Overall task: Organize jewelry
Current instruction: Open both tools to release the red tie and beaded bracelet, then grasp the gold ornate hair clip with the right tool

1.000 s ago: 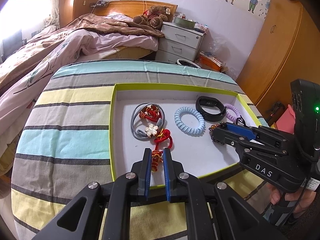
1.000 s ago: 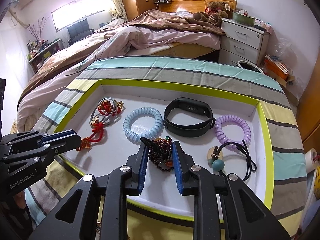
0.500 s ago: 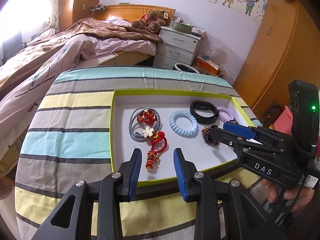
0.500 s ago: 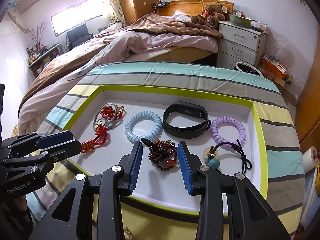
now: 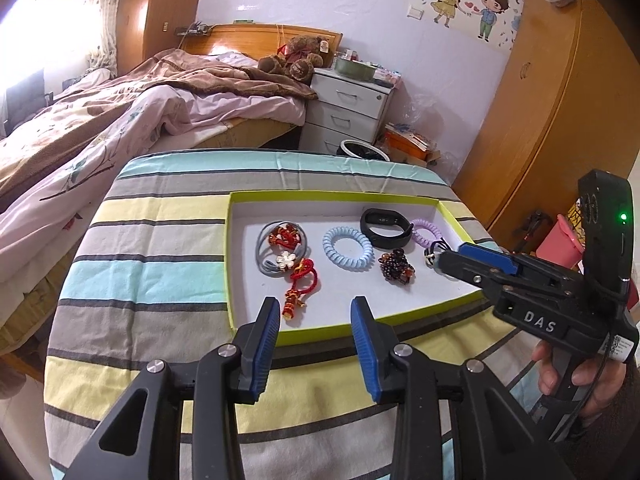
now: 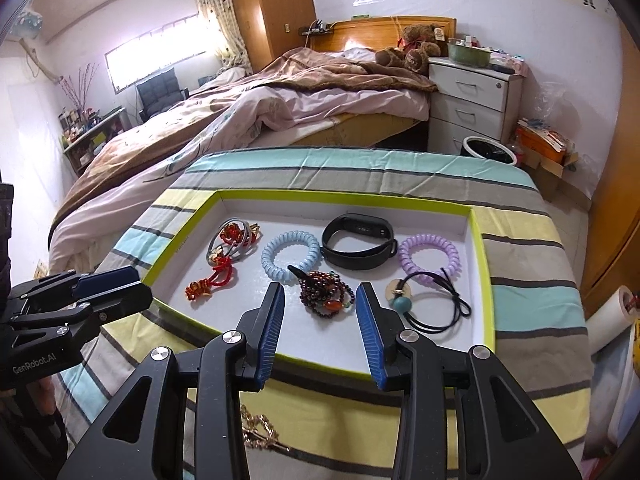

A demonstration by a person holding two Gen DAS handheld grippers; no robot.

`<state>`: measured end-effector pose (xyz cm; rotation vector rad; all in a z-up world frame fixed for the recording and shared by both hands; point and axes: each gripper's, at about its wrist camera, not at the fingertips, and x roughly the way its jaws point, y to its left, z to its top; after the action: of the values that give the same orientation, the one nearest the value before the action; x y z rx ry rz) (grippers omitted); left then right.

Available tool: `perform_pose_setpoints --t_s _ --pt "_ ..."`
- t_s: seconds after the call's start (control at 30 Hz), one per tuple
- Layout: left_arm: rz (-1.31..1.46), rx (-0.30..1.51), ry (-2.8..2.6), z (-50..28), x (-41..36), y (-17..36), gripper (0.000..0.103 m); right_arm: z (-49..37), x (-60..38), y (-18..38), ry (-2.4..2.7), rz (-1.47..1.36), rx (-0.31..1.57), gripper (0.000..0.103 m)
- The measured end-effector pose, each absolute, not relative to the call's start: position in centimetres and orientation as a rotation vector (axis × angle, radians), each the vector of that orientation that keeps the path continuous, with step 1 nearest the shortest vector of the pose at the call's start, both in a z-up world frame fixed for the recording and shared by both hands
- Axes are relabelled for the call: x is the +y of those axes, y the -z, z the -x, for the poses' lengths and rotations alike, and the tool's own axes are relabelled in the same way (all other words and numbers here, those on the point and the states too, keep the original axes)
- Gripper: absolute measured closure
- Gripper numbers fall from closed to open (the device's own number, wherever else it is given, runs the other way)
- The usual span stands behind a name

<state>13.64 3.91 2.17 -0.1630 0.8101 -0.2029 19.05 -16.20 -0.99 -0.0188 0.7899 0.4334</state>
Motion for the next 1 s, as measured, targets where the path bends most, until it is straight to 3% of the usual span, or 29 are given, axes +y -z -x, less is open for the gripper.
perform_pose_setpoints --t_s 1.0 --pt "0.219 0.799 0.172 -11.6 7.2 -1.8 0.066 -15.6 -20.1 1.2 -0.446 -0.012 0.774 0.065"
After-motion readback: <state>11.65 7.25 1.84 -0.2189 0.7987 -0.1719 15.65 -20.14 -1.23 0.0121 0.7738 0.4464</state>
